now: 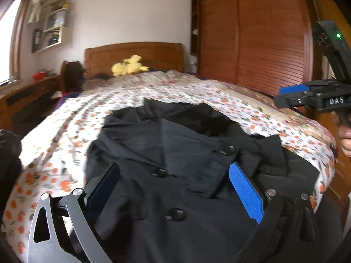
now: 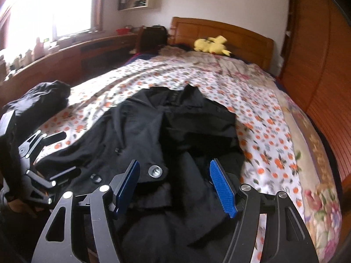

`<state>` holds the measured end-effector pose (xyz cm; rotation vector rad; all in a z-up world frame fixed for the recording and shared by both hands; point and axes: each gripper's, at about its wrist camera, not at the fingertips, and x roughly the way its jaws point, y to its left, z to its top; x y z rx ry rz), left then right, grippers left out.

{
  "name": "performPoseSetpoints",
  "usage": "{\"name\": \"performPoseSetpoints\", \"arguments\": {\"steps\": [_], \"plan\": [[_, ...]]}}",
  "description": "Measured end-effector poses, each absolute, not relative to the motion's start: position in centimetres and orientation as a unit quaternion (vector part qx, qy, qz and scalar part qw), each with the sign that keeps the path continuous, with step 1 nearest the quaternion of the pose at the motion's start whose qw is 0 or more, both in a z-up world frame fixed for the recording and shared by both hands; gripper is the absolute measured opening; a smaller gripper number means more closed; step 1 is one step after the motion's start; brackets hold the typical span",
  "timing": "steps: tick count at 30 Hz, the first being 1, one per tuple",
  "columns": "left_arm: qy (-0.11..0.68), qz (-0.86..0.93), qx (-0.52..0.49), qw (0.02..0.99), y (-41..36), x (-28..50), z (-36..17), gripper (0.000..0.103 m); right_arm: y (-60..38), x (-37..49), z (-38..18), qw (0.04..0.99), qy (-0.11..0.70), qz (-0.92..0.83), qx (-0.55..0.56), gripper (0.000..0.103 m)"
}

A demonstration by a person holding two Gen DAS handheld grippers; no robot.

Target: Fold large clothes

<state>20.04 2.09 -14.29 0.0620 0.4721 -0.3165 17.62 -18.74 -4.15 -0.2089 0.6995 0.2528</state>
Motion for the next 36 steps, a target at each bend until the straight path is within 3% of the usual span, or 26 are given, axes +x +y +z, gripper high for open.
{"name": "performPoseSetpoints", "arguments": {"steps": [2, 8, 13, 15, 21, 22, 24, 26, 36], "plan": [[0.239, -0.169, 0.039, 0.955, 0.4, 20.3, -14.7, 0.099, -19.8, 17.3, -4.5, 0.928, 0.341, 0.113, -0.100, 0.064], [0.267, -0.214, 0.051, 0.938, -4.5, 21.3, -15.7, 0.080, -23.7, 16.3, -5.9, 0.930, 0.343, 0.095, -0.086, 0.067], [0.290, -0.236, 0.082, 0.924, -9.7, 22.1, -16.6, 0.078, -26.8, 15.7, -7.1, 0.932, 0.345, 0.090, -0.071, 0.069], [0.308, -0.241, 0.094, 0.915, -11.5, 22.6, -17.1, 0.065, -27.7, 15.5, -7.6, 0.932, 0.344, 0.090, -0.072, 0.069], [0.337, -0.220, 0.116, 0.908, -14.9, 24.4, -18.5, 0.061, -30.1, 15.2, -8.4, 0.932, 0.347, 0.090, -0.061, 0.070], [0.342, -0.213, 0.115, 0.908, -15.1, 24.9, -18.6, 0.057, -30.7, 15.2, -8.5, 0.932, 0.347, 0.090, -0.056, 0.070], [0.351, -0.205, 0.116, 0.906, -15.1, 25.5, -18.6, 0.024, -31.5, 15.0, -8.5, 0.932, 0.347, 0.091, -0.048, 0.070], [0.356, -0.211, 0.109, 0.904, -14.6, 25.6, -18.4, 0.005, -32.1, 14.7, -8.4, 0.933, 0.346, 0.094, -0.040, 0.070], [0.288, -0.144, 0.060, 0.945, -5.4, 23.1, -12.5, 0.002, -31.8, 15.5, -9.2, 0.937, 0.334, 0.103, -0.018, 0.071]]}}
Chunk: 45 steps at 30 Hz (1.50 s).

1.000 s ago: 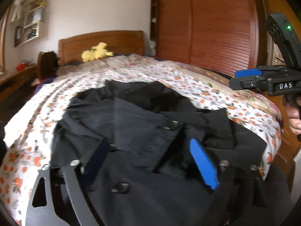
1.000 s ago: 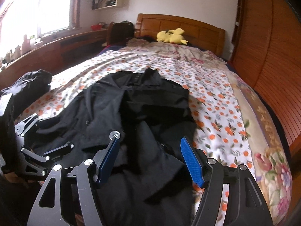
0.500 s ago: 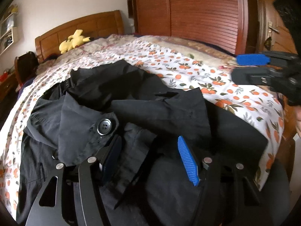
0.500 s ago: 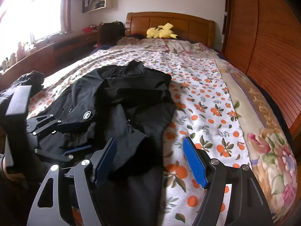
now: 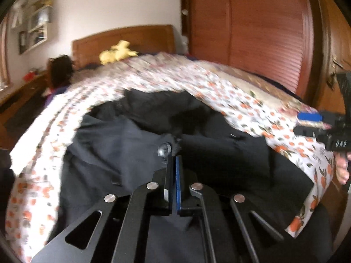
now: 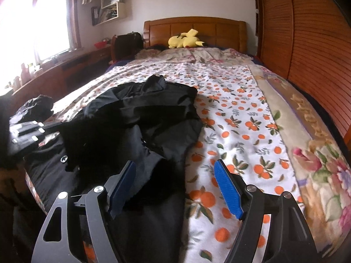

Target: Fold large clothes

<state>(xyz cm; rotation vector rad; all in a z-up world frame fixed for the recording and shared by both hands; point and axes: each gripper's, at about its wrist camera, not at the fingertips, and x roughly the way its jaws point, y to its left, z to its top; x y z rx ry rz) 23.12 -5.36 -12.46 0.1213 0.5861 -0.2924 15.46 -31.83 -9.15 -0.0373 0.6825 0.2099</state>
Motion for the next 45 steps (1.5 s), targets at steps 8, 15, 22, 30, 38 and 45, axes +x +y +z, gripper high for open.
{"name": "performPoseSetpoints", "arguments": {"steps": [8, 15, 22, 30, 38, 45], "plan": [[0.275, -0.056, 0.048, 0.959, 4.8, 24.8, -10.1, 0.002, -26.4, 18.8, -11.4, 0.932, 0.337, 0.135, -0.013, 0.071], [0.286, -0.010, 0.035, 0.957, 11.2, 25.8, -10.4, 0.035, -22.4, 21.7, -13.7, 0.924, 0.348, 0.155, -0.040, 0.071], [0.317, 0.012, 0.032, 0.948, 13.0, 24.8, -12.8, 0.045, -21.6, 23.3, -15.3, 0.920, 0.349, 0.170, -0.052, 0.071], [0.371, 0.015, 0.041, 0.928, 11.3, 24.3, -16.6, 0.045, -20.9, 23.0, -16.4, 0.922, 0.341, 0.172, -0.071, 0.071], [0.395, 0.021, 0.037, 0.918, 11.1, 24.8, -18.7, 0.045, -21.0, 23.1, -16.7, 0.922, 0.340, 0.173, -0.063, 0.071], [0.401, 0.015, 0.042, 0.915, 10.8, 25.4, -19.2, 0.045, -20.8, 23.0, -16.8, 0.924, 0.337, 0.166, -0.073, 0.071]]}}
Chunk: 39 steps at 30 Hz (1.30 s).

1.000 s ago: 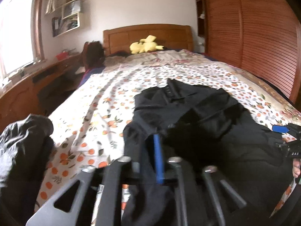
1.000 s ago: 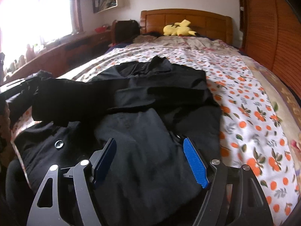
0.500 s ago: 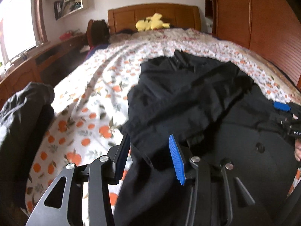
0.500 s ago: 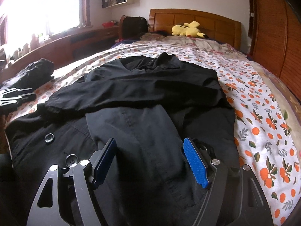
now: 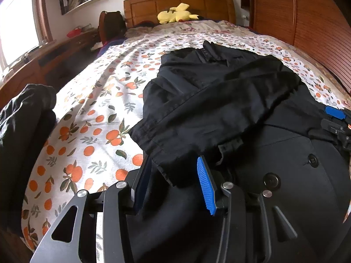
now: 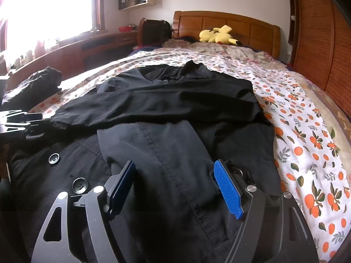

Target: Fold large clothes

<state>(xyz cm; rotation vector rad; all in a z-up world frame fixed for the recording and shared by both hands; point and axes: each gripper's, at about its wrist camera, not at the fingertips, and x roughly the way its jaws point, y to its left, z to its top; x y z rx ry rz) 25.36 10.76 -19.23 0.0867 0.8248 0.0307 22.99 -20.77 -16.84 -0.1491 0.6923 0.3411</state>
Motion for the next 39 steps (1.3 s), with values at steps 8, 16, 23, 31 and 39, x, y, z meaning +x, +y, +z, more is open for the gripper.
{"name": "performPoseSetpoints", "arguments": {"steps": [8, 16, 23, 31, 39], "plan": [[0.408, -0.003, 0.038, 0.912, 10.6, 25.0, -19.7, 0.004, -20.5, 22.8, -16.8, 0.925, 0.336, 0.158, -0.079, 0.071], [0.378, -0.040, 0.038, 0.924, 8.2, 21.0, -16.9, 0.003, -21.1, 20.2, -14.4, 0.931, 0.325, 0.136, -0.091, 0.071], [0.367, -0.062, 0.045, 0.927, 5.0, 17.5, -15.3, 0.003, -23.7, 16.5, -12.6, 0.934, 0.323, 0.129, -0.078, 0.071], [0.372, -0.042, 0.047, 0.926, 3.9, 15.5, -14.8, 0.007, -25.7, 13.1, -10.8, 0.939, 0.308, 0.135, -0.076, 0.071], [0.354, -0.004, 0.041, 0.934, 5.2, 13.2, -13.0, 0.076, -28.1, 11.3, -11.2, 0.938, 0.314, 0.131, -0.068, 0.071]]}}
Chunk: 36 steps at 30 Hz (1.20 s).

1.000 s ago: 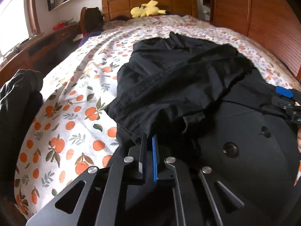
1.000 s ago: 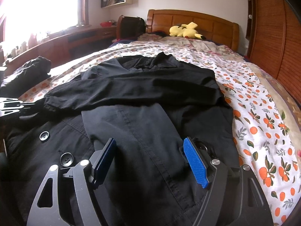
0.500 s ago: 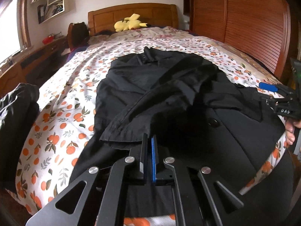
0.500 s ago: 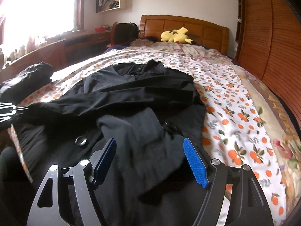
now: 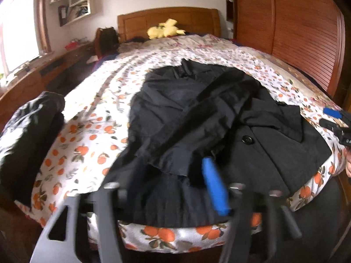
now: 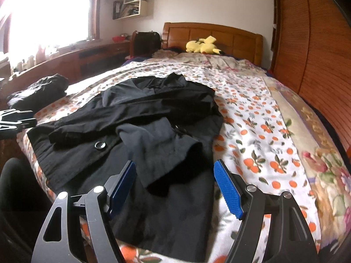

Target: Fold large clothes

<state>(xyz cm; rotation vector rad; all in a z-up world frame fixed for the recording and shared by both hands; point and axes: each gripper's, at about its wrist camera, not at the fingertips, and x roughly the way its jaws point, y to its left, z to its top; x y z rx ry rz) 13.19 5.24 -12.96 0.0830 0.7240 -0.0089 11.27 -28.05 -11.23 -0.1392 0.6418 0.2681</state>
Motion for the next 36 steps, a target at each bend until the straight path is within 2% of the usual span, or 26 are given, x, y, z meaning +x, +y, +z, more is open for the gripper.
{"name": "performPoseSetpoints", "arguments": {"steps": [1, 2, 3, 17, 24, 29, 36], "plan": [[0.350, 0.004, 0.044, 0.936, 5.5, 13.0, -12.8, 0.082, -28.5, 11.1, -11.5, 0.937, 0.317, 0.130, -0.065, 0.071], [0.346, 0.011, 0.047, 0.937, 5.7, 12.8, -12.6, 0.096, -28.8, 10.9, -11.7, 0.937, 0.320, 0.127, -0.062, 0.071], [0.341, 0.017, 0.049, 0.939, 5.9, 12.5, -12.5, 0.100, -28.9, 10.7, -11.9, 0.936, 0.323, 0.125, -0.062, 0.071], [0.352, 0.017, 0.007, 0.936, 10.3, 12.4, -15.0, 0.100, -30.4, 8.8, -15.3, 0.920, 0.378, 0.091, -0.045, 0.070], [0.366, 0.019, -0.001, 0.931, 11.5, 12.3, -16.7, 0.100, -30.5, 8.1, -16.7, 0.907, 0.406, 0.098, -0.044, 0.045], [0.373, 0.029, -0.012, 0.927, 12.7, 12.3, -17.7, 0.100, -30.8, 7.8, -16.9, 0.906, 0.410, 0.102, -0.038, 0.041], [0.377, 0.040, -0.032, 0.925, 14.5, 12.5, -18.4, 0.100, -30.8, 7.9, -16.8, 0.905, 0.412, 0.103, -0.035, 0.041]]}}
